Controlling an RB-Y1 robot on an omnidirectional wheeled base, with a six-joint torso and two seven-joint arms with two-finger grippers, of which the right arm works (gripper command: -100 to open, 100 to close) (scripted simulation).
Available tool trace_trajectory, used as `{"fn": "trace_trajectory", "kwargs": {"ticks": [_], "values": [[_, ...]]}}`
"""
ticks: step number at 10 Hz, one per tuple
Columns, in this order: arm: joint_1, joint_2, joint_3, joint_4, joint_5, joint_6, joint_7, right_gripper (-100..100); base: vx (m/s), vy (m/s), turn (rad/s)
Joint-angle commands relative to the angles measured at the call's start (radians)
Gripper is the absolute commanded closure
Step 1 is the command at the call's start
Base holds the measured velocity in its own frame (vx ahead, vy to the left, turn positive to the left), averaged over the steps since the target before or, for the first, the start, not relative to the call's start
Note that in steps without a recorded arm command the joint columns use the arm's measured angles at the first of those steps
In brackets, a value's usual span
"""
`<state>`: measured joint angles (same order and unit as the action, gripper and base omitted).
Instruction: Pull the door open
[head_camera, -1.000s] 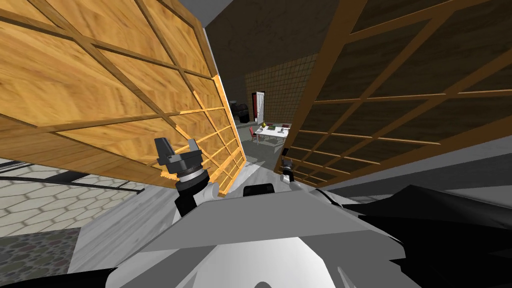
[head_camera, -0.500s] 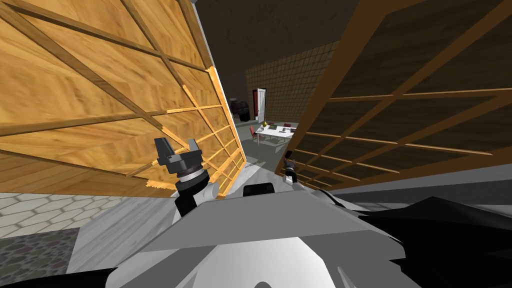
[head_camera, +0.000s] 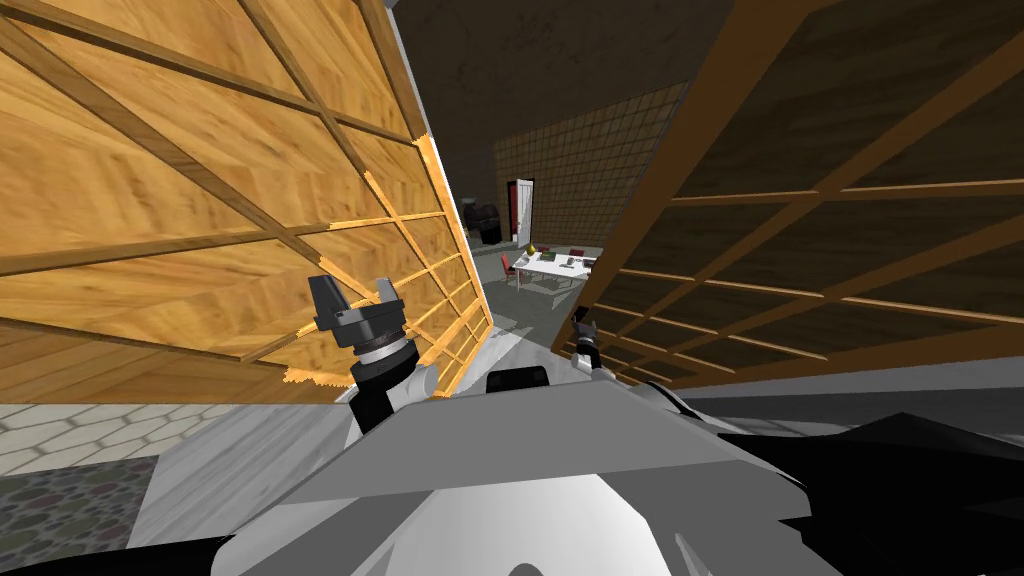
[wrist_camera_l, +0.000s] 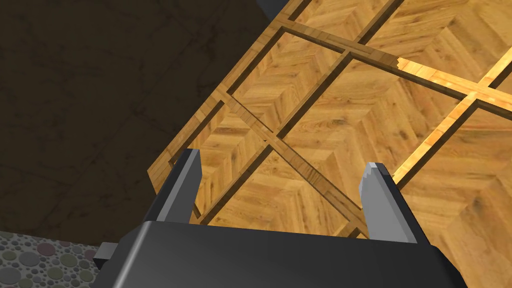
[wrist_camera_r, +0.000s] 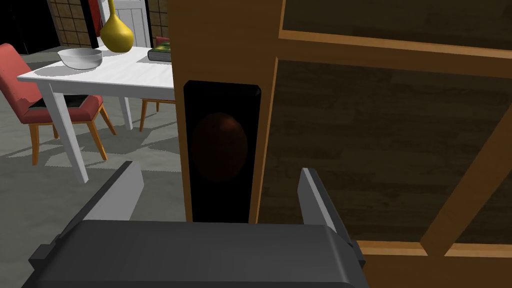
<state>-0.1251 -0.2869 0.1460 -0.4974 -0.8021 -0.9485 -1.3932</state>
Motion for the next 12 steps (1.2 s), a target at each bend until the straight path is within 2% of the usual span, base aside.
{"fn": "trace_trajectory", "kwargs": {"ticks": [1,3,4,5,10,12], "values": [[0.025,-0.03,-0.002,-0.018,-0.001,0.006,-0.031,-100,0.179,0.001,0.069],[0.035,-0.047,-0.001,-0.016,0.0,0.004,-0.051,-100,0.182,-0.002,0.025],[0.037,-0.042,-0.002,-0.024,-0.001,0.007,-0.042,-100,0.073,-0.005,-0.011],[0.037,-0.042,-0.002,-0.024,-0.001,0.007,-0.042,100,-0.019,0.008,-0.015],[0.037,-0.042,-0.002,-0.024,-0.001,0.007,-0.042,100,-0.013,0.0,0.006],[0.039,-0.046,0.018,-0.032,0.01,0.01,-0.053,100,-0.117,0.0,0.034]]}}
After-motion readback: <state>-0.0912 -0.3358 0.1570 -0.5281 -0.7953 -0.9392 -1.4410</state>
